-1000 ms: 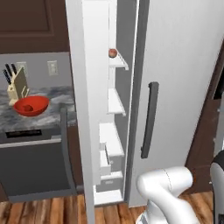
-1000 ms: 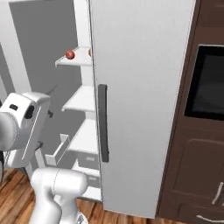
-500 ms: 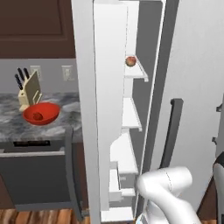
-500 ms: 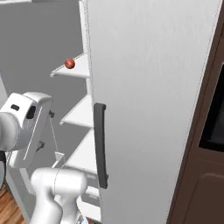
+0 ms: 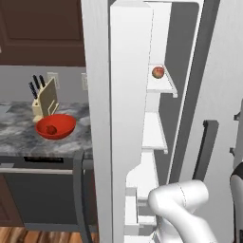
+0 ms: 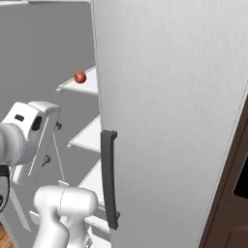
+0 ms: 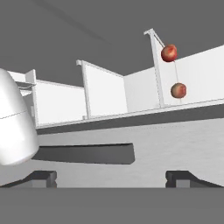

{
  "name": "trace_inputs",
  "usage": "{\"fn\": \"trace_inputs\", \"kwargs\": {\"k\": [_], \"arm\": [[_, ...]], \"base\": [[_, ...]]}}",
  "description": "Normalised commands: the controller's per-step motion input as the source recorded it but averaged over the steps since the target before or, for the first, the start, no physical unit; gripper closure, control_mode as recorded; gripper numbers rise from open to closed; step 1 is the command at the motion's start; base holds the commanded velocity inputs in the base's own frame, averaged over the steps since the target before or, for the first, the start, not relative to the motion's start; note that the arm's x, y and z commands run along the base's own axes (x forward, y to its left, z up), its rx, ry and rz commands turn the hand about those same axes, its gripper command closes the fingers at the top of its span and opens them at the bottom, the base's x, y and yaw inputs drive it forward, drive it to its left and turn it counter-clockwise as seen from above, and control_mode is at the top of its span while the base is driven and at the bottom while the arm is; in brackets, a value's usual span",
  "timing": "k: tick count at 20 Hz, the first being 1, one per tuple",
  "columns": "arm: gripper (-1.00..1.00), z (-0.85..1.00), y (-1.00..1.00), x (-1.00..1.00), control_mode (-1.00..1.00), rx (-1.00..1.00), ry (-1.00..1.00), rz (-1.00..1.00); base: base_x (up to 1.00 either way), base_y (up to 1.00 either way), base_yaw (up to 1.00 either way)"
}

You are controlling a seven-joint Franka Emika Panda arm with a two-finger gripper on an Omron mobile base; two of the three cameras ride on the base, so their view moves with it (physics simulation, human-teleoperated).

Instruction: Take the peach, bell pepper, and peach from the freezer and place them in the bowl on the counter.

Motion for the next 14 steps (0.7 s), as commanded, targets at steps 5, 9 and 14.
{"fn": "trace_inputs", "kwargs": {"k": [5,9,14], "arm": [[-1.00,0.00,0.00,0.00,1.00,0.00,0.00,0.00],[-1.00,0.00,0.00,0.00,1.00,0.00,0.00,0.00],[-1.00,0.00,0.00,0.00,1.00,0.00,0.00,0.00]], "base": [[0.49,0.09,0.68],[0.04,0.15,0.50],[-0.29,-0.34,0.66]]}}
